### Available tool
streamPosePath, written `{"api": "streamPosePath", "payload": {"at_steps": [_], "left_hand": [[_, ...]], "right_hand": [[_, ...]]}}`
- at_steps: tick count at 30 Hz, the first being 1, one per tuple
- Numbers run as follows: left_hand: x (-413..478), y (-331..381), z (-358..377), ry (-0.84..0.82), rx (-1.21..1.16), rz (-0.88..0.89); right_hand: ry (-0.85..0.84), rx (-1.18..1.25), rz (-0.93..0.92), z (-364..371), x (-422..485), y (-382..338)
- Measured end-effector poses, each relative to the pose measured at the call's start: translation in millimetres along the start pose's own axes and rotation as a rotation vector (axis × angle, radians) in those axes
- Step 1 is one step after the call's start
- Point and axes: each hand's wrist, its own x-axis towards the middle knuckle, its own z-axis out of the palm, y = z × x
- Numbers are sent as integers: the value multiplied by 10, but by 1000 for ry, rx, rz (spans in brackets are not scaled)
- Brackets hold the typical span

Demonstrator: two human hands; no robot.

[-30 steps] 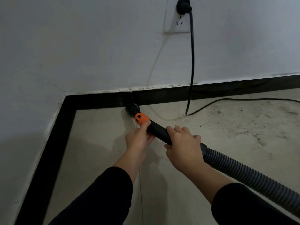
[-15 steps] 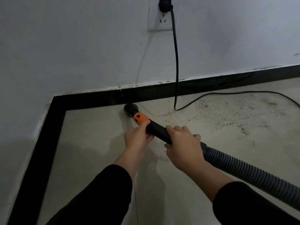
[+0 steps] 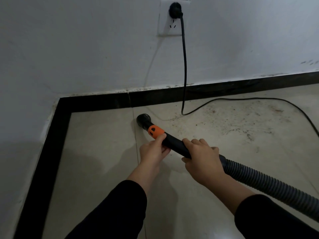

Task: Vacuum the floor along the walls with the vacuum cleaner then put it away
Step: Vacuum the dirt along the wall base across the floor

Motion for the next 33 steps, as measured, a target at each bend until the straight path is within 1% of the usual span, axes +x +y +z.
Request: {"api": "streamPosePath", "payload": {"at_steps": [6, 19, 28, 33], "left_hand": [[-186, 36, 4, 26, 28, -24], [-542, -52, 101, -22, 53, -174], [-700, -115, 83, -127, 132, -246], [-837, -137, 153, -156, 152, -295]], "right_hand": [[-31, -42, -25, -124, -109, -18], [-108, -99, -33, -381, -422, 164], [-145, -135, -46, -521, -619, 271], [-202, -147, -57, -667, -692, 386]]}}
